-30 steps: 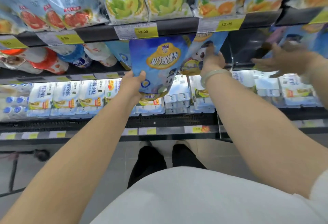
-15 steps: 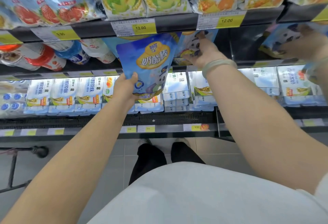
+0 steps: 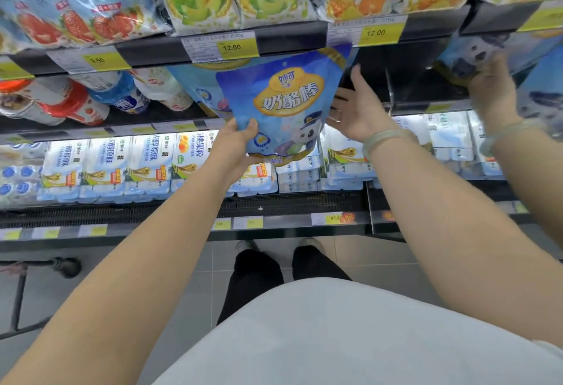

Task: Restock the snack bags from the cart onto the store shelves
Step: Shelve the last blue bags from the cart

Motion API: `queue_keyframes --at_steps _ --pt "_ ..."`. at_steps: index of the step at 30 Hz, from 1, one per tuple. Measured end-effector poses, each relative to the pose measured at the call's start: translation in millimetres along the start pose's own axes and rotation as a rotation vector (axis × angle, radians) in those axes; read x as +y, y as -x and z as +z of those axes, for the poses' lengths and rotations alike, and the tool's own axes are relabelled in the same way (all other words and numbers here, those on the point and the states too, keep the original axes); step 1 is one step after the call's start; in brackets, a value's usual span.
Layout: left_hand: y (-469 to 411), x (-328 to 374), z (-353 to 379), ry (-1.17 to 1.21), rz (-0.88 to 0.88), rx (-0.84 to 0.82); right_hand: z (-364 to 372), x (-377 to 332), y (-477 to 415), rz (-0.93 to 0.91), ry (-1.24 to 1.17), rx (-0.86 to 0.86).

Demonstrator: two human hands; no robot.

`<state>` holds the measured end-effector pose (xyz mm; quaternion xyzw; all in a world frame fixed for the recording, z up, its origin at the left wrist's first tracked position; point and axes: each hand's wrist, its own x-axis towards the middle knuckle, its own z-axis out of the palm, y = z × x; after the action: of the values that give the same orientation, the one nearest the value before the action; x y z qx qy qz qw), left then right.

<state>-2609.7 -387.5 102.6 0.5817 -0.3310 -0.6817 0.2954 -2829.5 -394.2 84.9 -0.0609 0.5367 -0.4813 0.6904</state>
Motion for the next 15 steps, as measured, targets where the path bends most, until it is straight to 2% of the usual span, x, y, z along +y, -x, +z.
queue_keyframes --at_steps 5,9,15 --pt "-16 5 44 0.066 0.058 -0.052 -29 15 28 -0.082 0.376 0.129" --pt "-35 17 77 0.230 0.156 -0.036 -21 2 22 -0.173 0.445 0.258" --pt "-55 20 98 0.270 0.180 0.278 5 0 -9 -0.194 0.337 0.328"
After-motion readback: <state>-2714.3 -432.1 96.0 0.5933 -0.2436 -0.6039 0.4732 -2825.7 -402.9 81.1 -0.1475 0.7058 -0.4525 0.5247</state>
